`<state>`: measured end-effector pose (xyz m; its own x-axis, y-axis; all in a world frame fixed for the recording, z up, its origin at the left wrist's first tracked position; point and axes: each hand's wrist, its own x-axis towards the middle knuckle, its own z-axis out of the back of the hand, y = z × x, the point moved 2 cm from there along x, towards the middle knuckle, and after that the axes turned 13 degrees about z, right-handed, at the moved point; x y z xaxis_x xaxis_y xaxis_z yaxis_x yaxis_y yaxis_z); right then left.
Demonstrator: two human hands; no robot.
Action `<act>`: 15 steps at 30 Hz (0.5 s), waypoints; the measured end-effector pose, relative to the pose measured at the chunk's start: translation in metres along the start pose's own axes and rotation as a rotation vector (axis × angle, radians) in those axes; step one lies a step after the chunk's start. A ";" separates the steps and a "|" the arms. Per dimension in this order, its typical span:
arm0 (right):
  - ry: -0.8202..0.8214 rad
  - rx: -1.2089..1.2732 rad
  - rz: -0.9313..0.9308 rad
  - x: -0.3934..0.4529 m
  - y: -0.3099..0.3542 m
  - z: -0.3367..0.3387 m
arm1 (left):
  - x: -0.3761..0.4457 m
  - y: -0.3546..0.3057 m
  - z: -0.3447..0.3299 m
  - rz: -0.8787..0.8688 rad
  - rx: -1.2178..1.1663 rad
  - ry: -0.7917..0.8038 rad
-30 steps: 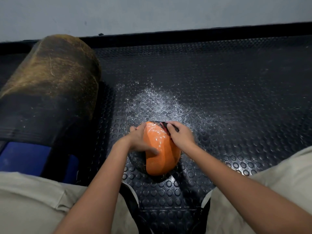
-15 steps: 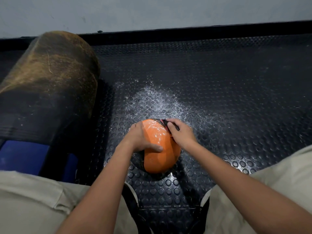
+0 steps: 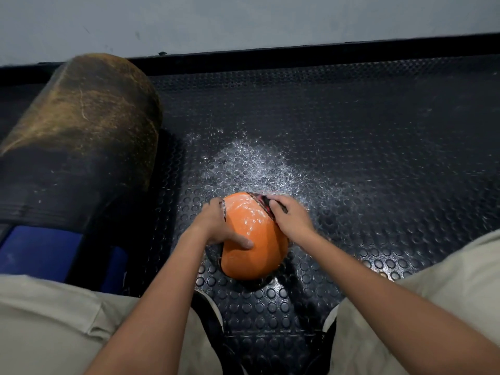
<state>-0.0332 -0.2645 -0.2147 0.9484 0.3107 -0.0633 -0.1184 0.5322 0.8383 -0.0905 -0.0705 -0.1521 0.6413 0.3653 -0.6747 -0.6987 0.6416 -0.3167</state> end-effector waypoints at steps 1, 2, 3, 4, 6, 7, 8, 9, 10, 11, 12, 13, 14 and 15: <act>-0.003 0.024 -0.083 -0.003 -0.010 0.001 | -0.001 0.001 0.000 -0.004 -0.011 0.005; -0.004 0.070 -0.179 -0.007 -0.018 0.001 | -0.001 0.002 0.000 -0.011 -0.013 0.010; -0.009 0.111 -0.257 -0.010 -0.023 0.001 | -0.001 0.003 0.000 -0.020 -0.004 0.012; -0.023 0.132 -0.297 -0.012 -0.024 0.000 | -0.001 0.003 0.001 -0.025 0.004 0.015; -0.066 0.082 -0.217 -0.009 -0.013 0.000 | 0.000 0.001 0.002 -0.035 0.029 0.018; -0.071 0.046 -0.134 -0.007 -0.004 0.000 | 0.002 0.001 0.002 -0.040 0.038 0.017; -0.059 0.015 -0.045 -0.005 0.006 -0.001 | 0.002 0.001 0.002 -0.045 0.042 0.020; -0.036 -0.016 0.035 -0.005 0.014 -0.002 | 0.002 0.001 0.002 -0.055 0.041 0.022; -0.020 -0.040 0.093 -0.005 0.017 -0.003 | 0.003 0.002 0.002 -0.057 0.026 0.023; -0.022 -0.052 0.113 -0.004 0.014 -0.003 | 0.002 0.001 0.002 -0.069 0.013 0.023; -0.036 -0.044 0.086 -0.005 0.008 -0.001 | 0.002 0.002 0.002 -0.081 0.002 0.022; -0.048 -0.022 0.015 -0.006 0.000 0.001 | 0.001 0.001 0.001 -0.092 0.003 0.023; -0.054 0.006 -0.079 -0.008 -0.007 0.004 | 0.000 0.001 0.000 -0.087 0.005 0.026; -0.052 0.028 -0.162 -0.010 -0.014 0.005 | -0.001 0.000 -0.001 -0.067 0.004 0.035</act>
<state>-0.0393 -0.2785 -0.2232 0.9686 0.1806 -0.1711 0.0448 0.5498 0.8341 -0.0917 -0.0712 -0.1516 0.6753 0.2978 -0.6748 -0.6530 0.6668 -0.3591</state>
